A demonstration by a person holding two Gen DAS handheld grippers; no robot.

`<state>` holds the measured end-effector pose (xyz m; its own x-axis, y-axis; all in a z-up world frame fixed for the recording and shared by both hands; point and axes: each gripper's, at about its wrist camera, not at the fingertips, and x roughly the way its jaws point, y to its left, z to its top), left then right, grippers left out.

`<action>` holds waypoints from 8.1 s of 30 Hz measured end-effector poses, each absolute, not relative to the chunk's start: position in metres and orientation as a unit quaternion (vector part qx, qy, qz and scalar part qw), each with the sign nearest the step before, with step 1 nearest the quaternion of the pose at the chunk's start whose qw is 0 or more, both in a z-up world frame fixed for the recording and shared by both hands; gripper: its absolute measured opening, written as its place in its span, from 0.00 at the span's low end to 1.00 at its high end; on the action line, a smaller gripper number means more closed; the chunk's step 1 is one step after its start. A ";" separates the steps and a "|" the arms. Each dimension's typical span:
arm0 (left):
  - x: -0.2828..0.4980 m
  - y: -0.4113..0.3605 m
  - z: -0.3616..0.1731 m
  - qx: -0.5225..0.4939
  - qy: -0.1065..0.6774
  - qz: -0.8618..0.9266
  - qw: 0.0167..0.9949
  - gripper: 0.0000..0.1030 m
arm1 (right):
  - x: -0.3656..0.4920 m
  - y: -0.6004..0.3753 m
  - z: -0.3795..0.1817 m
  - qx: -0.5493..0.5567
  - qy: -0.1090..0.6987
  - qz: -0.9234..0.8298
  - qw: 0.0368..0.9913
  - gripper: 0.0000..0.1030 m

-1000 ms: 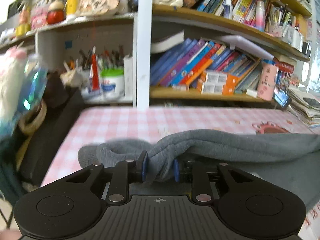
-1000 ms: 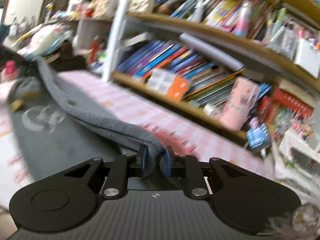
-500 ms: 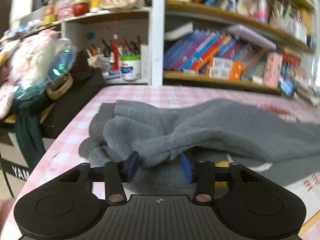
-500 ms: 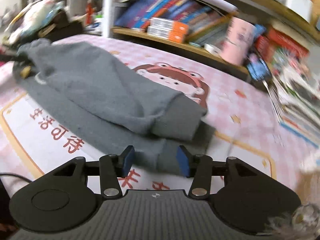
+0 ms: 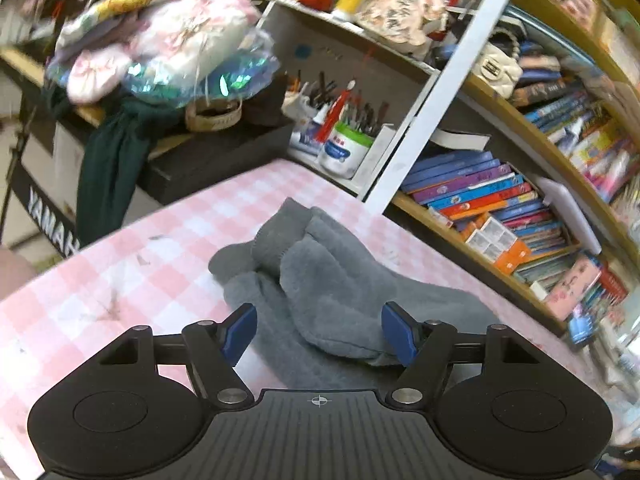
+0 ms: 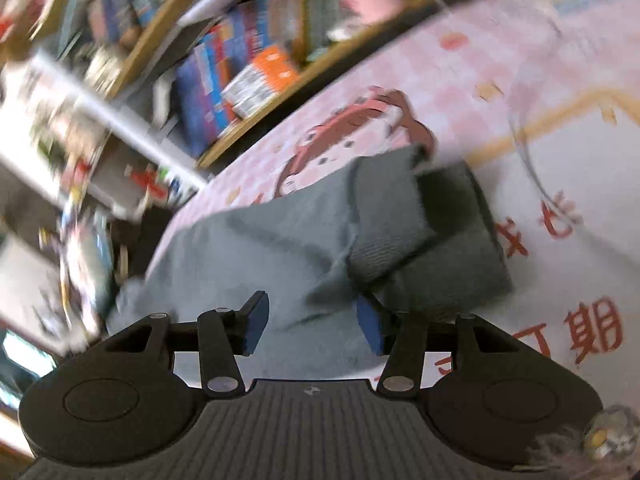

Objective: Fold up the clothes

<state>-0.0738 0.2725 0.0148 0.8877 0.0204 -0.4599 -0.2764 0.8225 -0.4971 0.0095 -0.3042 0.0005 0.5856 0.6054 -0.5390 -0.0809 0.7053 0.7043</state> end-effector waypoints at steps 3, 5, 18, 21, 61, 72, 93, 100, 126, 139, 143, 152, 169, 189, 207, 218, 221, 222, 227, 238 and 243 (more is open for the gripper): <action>-0.070 0.283 0.010 -0.351 0.225 0.059 0.907 0.68 | 0.018 -0.312 -0.009 0.362 0.412 0.185 0.815 0.38; -0.062 0.287 0.003 -0.387 0.234 0.048 0.891 0.67 | 0.020 -0.314 -0.013 0.374 0.410 0.177 0.813 0.33; -0.015 0.302 -0.014 -0.457 0.233 0.064 0.856 0.22 | 0.031 -0.309 -0.014 0.336 0.401 0.175 0.834 0.15; -0.024 0.301 0.009 -0.429 0.178 0.051 0.884 0.07 | 0.028 -0.305 0.014 0.287 0.348 0.183 0.873 0.12; -0.096 0.316 -0.016 -0.415 0.184 0.168 0.875 0.70 | -0.014 -0.320 -0.002 0.242 0.371 0.160 0.882 0.14; -0.067 0.309 -0.018 -0.400 0.211 0.160 0.877 0.70 | -0.028 -0.302 0.041 0.141 0.320 0.170 0.921 0.13; -0.038 0.291 -0.009 -0.361 0.207 0.111 0.902 0.13 | 0.020 -0.305 0.002 0.194 0.367 0.124 0.901 0.27; -0.066 0.310 -0.001 -0.411 0.115 0.129 0.895 0.13 | 0.058 -0.266 0.004 0.154 0.322 0.160 0.920 0.20; -0.052 0.303 -0.036 -0.391 0.179 0.131 0.893 0.32 | 0.047 -0.256 0.013 0.054 0.284 0.116 0.950 0.19; -0.047 0.294 -0.033 -0.357 0.179 0.123 0.909 0.49 | 0.036 -0.225 0.027 -0.021 0.198 0.093 0.976 0.74; -0.048 0.295 -0.033 -0.360 0.177 0.123 0.908 0.49 | 0.033 -0.180 0.027 -0.090 0.175 0.168 0.966 0.79; -0.050 0.297 -0.035 -0.372 0.172 0.118 0.904 0.49 | 0.051 -0.089 0.009 -0.155 0.201 0.290 0.923 0.80; -0.046 0.293 -0.033 -0.362 0.176 0.128 0.906 0.48 | 0.054 -0.022 -0.010 -0.190 0.227 0.375 0.879 0.80; -0.048 0.267 0.006 -0.344 0.147 0.156 0.914 0.14 | 0.075 -0.055 -0.005 -0.061 0.264 0.420 0.866 0.84; -0.052 0.179 0.072 -0.133 0.111 0.079 0.982 0.14 | 0.061 -0.095 0.010 -0.008 0.256 0.404 0.878 0.85; -0.037 0.089 0.072 0.047 0.152 -0.010 0.987 0.17 | 0.071 -0.150 0.024 0.078 0.241 0.361 0.898 0.85; -0.032 0.061 0.057 0.080 0.182 -0.047 0.979 0.23 | 0.075 -0.159 0.028 0.100 0.232 0.353 0.901 0.85; -0.030 0.053 0.050 0.084 0.196 -0.060 0.975 0.29 | 0.076 -0.162 0.028 0.108 0.231 0.352 0.900 0.85; -0.020 0.005 0.005 0.147 0.262 -0.079 0.951 0.40 | 0.079 -0.163 0.028 0.126 0.239 0.361 0.892 0.84; -0.064 0.040 0.042 0.090 0.197 -0.138 0.966 0.75 | 0.093 -0.155 0.012 0.194 0.332 0.427 0.818 0.84; -0.076 0.097 0.055 -0.018 0.148 -0.040 0.988 0.86 | 0.097 -0.135 0.005 0.207 0.394 0.445 0.777 0.82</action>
